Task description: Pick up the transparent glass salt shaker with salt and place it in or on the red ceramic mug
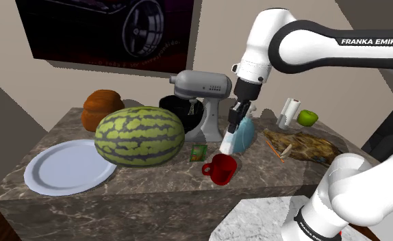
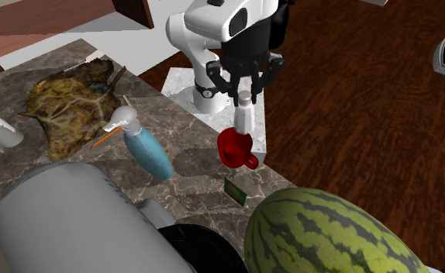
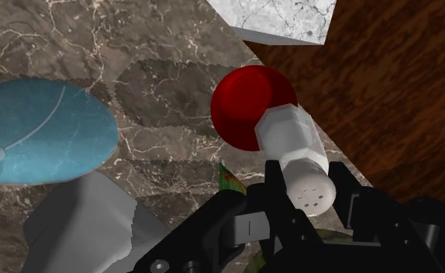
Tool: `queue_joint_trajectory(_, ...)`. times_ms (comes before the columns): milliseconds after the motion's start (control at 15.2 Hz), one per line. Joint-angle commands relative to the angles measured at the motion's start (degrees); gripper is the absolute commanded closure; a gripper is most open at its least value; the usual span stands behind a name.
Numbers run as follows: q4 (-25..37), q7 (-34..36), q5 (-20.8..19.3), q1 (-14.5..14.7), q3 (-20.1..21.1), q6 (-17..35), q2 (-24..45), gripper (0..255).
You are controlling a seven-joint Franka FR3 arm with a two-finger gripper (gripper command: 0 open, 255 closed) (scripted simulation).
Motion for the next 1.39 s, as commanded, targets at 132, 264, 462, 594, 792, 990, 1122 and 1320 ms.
queue_joint_trajectory(132, -3.1, -0.3, 0.3, 0.1, 0.2, 3.1, 0.0, 255)
queue_joint_trajectory(264, -4.5, -0.5, 0.4, 0.1, 0.4, 4.6, 0.1, 255)
queue_joint_trajectory(462, -6.7, -0.7, 0.6, 0.2, 0.6, 7.0, 0.3, 255)
queue_joint_trajectory(594, -8.0, -0.8, 0.8, 0.3, 0.7, 8.6, 0.6, 255)
queue_joint_trajectory(792, -9.8, -1.0, 1.0, 0.3, 0.9, 10.9, 1.1, 255)
queue_joint_trajectory(990, -9.8, -1.0, 1.0, 0.3, 0.9, 10.9, 1.1, 255)
queue_joint_trajectory(1122, -9.8, -1.0, 1.0, 0.3, 0.9, 10.9, 1.1, 255)
queue_joint_trajectory(1320, -9.9, -1.1, 1.0, 0.3, 0.9, 11.0, 1.1, 0)
